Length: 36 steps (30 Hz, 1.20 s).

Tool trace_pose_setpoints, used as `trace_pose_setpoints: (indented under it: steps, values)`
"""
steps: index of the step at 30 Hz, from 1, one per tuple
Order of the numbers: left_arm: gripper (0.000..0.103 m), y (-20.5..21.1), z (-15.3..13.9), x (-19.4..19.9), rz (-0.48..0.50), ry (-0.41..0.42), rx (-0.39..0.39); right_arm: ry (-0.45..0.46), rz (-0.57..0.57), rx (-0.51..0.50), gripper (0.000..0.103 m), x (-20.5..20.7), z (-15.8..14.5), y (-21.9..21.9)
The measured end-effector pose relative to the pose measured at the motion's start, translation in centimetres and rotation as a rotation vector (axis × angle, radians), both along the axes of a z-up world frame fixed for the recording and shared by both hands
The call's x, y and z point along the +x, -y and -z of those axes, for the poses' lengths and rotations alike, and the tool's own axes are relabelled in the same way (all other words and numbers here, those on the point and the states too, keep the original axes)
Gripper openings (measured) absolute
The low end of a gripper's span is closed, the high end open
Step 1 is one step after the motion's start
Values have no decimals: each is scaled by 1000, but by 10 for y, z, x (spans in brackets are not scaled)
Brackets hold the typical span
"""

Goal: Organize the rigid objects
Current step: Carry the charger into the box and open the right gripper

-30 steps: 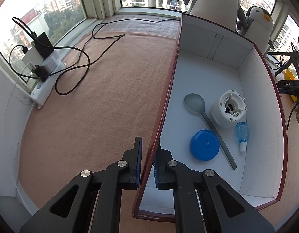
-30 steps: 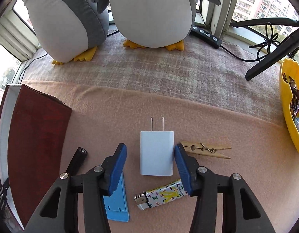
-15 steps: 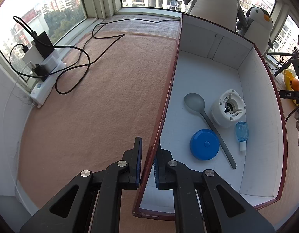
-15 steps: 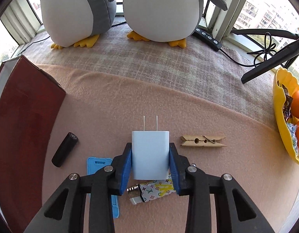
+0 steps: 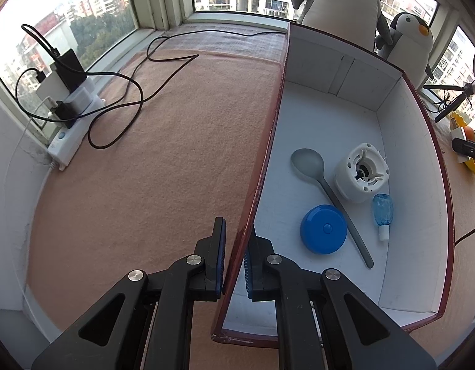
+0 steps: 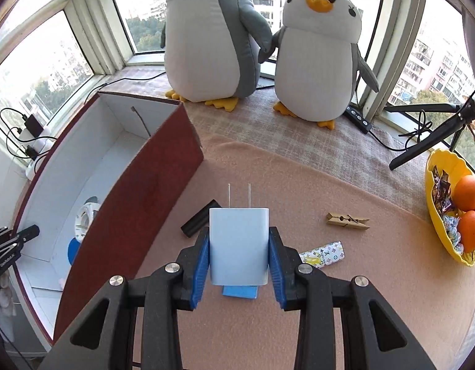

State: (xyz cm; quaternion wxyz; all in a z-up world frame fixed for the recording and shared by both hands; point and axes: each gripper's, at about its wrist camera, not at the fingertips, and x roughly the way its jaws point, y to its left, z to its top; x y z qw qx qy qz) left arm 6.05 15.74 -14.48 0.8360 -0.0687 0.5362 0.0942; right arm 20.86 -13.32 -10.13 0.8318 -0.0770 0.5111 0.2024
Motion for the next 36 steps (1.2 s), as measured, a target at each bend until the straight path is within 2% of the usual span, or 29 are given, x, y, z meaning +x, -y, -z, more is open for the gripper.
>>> trace_pose_setpoints:
  steps: [11, 21, 36]
  values:
    - [9, 3, -9, -7, 3, 20, 5, 71, -186, 52, 32, -54, -42, -57]
    - [9, 5, -14, -10, 4, 35, 11, 69, -288, 55, 32, -83, -43, -94]
    - [9, 5, -14, -11, 7, 44, 18, 70, -358, 43, 32, -106, -39, -138]
